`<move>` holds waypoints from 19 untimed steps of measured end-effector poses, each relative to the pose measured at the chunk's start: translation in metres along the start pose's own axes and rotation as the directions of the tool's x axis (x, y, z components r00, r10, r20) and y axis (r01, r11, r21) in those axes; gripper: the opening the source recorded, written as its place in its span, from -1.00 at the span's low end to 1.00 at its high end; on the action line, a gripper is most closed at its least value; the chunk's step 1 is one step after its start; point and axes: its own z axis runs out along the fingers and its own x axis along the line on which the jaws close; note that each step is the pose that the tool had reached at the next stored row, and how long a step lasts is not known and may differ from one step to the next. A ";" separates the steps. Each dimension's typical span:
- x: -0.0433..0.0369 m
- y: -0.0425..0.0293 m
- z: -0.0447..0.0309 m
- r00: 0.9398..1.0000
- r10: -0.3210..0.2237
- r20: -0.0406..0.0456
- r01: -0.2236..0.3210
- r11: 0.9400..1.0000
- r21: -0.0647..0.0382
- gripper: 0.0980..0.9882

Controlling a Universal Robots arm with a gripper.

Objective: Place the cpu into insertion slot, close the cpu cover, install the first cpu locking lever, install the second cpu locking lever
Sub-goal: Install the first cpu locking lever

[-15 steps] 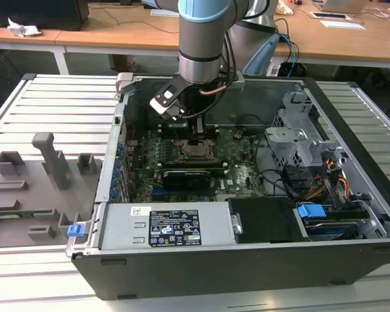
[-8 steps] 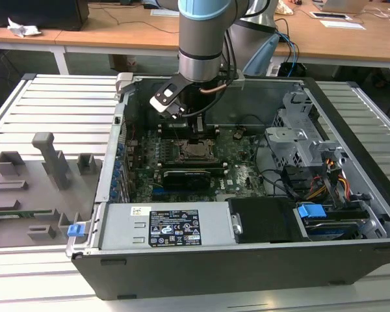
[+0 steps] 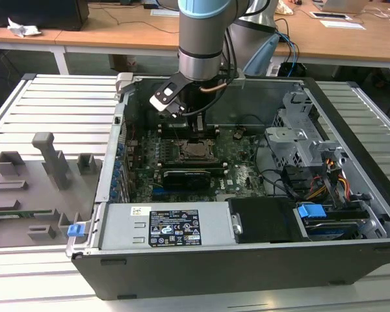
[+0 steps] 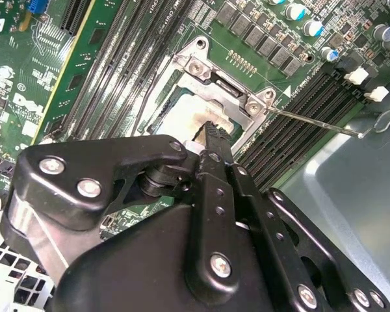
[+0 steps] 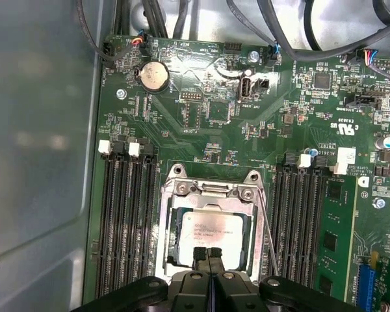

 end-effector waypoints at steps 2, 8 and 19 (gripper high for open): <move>0.0000 0.0000 -0.0008 1.000 0.000 0.000 0.000 1.000 0.000 -0.98; 0.0001 0.0001 -0.0039 1.000 0.000 0.000 0.000 1.000 0.000 -0.98; 0.0004 0.0003 -0.0223 1.000 0.000 0.000 0.000 1.000 0.000 -0.98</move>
